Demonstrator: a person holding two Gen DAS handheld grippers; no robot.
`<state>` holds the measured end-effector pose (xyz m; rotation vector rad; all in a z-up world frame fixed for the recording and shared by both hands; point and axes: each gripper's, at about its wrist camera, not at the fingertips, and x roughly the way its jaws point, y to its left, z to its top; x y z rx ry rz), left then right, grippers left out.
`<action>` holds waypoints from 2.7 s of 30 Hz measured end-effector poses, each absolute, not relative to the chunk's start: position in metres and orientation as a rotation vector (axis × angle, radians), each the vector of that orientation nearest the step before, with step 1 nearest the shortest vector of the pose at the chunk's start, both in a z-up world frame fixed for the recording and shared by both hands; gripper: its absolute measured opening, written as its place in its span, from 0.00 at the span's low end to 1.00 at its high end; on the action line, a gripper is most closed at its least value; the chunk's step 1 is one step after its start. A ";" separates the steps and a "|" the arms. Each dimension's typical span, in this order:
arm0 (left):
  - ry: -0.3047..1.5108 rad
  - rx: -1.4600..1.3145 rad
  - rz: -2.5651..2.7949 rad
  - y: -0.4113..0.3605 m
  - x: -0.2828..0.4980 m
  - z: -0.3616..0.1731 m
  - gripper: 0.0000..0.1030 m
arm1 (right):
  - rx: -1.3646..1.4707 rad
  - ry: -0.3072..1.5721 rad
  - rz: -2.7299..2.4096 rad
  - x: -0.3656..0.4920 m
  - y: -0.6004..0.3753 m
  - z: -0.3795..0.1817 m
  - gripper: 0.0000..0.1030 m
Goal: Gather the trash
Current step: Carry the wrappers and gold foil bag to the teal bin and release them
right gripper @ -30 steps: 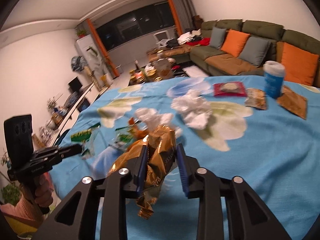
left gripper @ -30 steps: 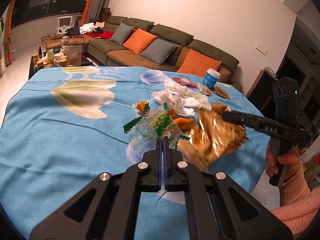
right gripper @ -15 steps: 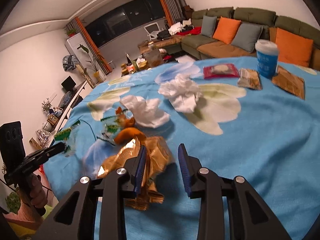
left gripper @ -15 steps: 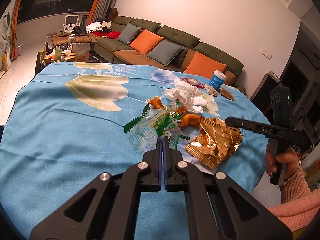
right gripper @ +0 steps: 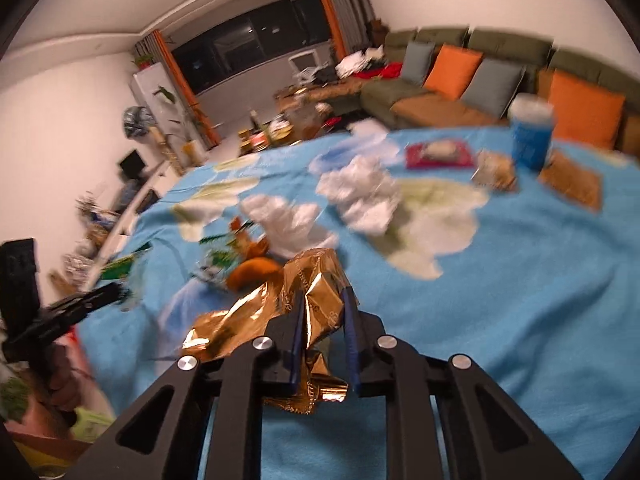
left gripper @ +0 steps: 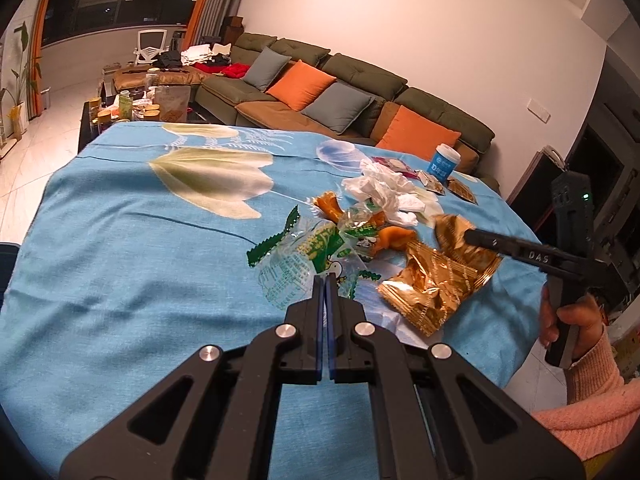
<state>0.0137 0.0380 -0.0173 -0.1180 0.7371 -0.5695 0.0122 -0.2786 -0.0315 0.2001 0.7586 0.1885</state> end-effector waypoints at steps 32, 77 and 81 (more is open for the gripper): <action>0.638 -0.217 -0.187 0.205 -0.006 0.005 0.01 | 0.083 0.438 0.445 0.060 -0.151 0.080 0.16; 0.819 -0.330 0.214 0.365 0.022 -0.077 0.02 | -0.108 0.962 0.920 0.171 0.246 -0.057 0.18; 0.813 -0.343 0.214 0.363 0.024 -0.077 0.08 | -0.112 1.004 0.899 0.176 0.249 -0.068 0.25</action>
